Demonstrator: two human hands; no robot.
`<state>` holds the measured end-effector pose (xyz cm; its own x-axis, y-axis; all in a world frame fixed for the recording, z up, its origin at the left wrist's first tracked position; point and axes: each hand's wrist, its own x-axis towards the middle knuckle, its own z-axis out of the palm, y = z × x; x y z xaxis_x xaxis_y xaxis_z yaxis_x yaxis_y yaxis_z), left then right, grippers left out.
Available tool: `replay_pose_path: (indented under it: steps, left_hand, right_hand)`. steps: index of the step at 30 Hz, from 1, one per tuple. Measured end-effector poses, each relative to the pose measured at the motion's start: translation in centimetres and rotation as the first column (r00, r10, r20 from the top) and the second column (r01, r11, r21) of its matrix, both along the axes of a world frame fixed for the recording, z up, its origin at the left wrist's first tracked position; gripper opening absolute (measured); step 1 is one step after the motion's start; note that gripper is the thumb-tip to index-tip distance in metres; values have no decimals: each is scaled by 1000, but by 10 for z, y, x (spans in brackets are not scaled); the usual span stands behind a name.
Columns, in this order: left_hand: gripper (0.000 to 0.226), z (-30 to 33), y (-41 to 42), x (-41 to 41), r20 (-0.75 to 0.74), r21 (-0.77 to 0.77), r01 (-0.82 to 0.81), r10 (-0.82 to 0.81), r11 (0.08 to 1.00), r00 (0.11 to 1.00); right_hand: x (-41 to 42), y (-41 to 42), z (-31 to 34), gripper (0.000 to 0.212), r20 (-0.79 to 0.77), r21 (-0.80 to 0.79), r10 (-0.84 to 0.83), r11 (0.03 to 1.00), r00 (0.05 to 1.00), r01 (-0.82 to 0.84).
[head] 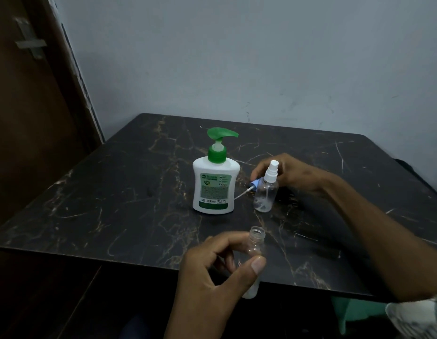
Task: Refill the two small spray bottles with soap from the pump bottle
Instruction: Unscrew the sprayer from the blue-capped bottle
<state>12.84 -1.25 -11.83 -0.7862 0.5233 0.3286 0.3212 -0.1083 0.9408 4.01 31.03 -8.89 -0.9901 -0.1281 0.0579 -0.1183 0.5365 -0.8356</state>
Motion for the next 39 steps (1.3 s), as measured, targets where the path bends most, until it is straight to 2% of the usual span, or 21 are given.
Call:
replay_pose_path:
  steps: [5,10,14,20,22,24,27,30,32,36,39]
  left_hand:
    - [32,0,1,2,2,-7,-3,3,1000,1000]
    - [33,-1,2,4,15,-7,-1,1,1000,1000]
    - [32,1,1,6,8,-17,12,-12,1000,1000]
    - [30,1,4,6,-1,-16,14,-14,1000,1000]
    - [31,2,7,7,-7,-18,13,-13,1000,1000]
    - [32,5,11,6,-34,-16,3,-3,1000,999]
    - [30,13,19,2,-82,5,-52,52,999,995]
    - [28,23,33,-3,-98,13,-68,69,998,993]
    - [25,27,45,-4,-122,15,-86,87,996,989]
    - [16,26,67,-3,-167,-17,-168,163,986,972]
    - [24,22,76,2,-204,-37,-199,187,979,961]
  right_hand:
    - [-1,7,6,32,36,71,36,997,999,-38]
    - [-3,-2,5,27,14,72,25,997,1000,-26]
    - [-2,-11,-4,24,-45,4,53,999,998,-53]
    - [8,-14,-11,43,-46,-158,-5,987,999,-3]
    - [14,-13,-9,45,-49,-149,-47,988,998,40]
    - [28,-6,-3,41,-97,-123,-170,980,981,158]
    - [65,0,10,32,-235,-76,-371,928,898,364]
    - [118,-23,18,26,-354,-143,-470,882,809,450]
    - [150,-50,15,27,-388,-152,-467,883,795,445]
    - [180,-91,-2,42,-347,-55,-398,912,849,405]
    - [184,-106,-7,47,-324,-35,-377,921,868,387]
